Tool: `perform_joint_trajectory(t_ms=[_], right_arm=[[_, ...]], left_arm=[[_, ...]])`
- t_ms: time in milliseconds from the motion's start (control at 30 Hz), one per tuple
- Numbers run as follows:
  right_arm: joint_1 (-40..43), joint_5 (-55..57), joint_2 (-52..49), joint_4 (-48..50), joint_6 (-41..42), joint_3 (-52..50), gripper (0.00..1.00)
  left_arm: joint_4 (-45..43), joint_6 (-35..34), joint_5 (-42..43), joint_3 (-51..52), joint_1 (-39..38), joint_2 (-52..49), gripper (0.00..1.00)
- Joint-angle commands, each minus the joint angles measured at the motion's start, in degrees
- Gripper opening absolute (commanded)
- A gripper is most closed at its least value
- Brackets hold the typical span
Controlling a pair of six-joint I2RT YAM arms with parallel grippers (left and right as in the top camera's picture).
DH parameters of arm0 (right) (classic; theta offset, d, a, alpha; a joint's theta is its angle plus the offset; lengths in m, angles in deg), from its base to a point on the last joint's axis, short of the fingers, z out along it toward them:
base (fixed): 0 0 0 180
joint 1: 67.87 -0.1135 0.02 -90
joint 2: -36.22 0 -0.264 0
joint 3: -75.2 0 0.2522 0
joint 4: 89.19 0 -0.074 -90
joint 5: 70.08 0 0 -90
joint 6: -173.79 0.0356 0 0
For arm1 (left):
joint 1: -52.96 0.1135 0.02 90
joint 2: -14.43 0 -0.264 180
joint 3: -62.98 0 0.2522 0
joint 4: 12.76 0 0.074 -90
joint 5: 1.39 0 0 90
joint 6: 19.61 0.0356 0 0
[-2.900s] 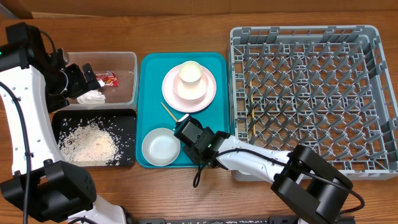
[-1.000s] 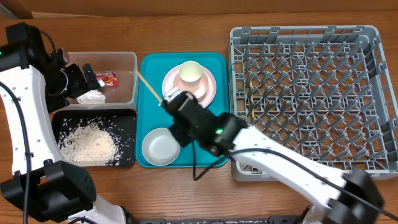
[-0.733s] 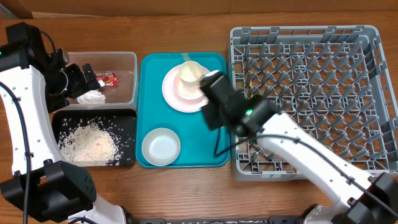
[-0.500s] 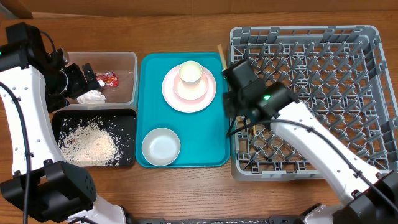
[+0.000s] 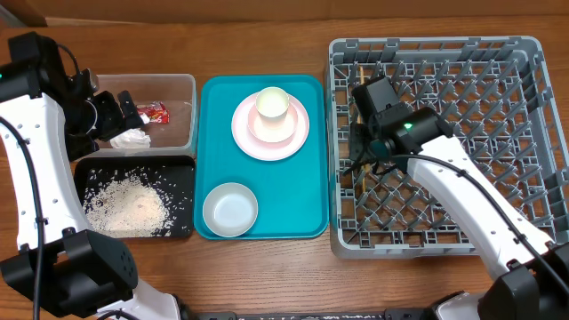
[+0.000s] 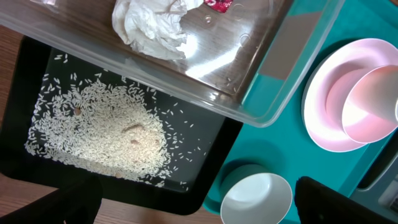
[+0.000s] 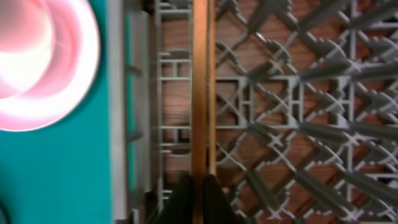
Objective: Sort waste into correct bins and load items into the dishwasher
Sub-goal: 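Carry the chopstick with the right gripper into the dish rack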
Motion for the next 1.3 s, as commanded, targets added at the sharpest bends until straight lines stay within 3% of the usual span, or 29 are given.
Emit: perform_joint_trajectory(t_ms=[0, 767, 800, 1267], right_arm=[[0.46, 3.45, 0.57, 0.13, 0.42, -1.88, 0.04], [0.72, 5.20, 0.52, -0.35, -3.10, -3.34, 0.05], [0.70, 5.18, 0.52, -0.35, -3.37, -3.34, 0.10], [0.70, 5.16, 0.52, -0.37, -4.17, -3.34, 0.15]], left_arm=[[-0.07, -0.20, -0.50, -0.96, 0.20, 0.35, 1.00], [-0.07, -0.20, -0.50, -0.96, 0.20, 0.35, 1.00], [-0.07, -0.20, -0.50, -0.96, 0.20, 0.33, 1.00], [-0.07, -0.22, -0.48, -0.96, 0.20, 0.33, 1.00]])
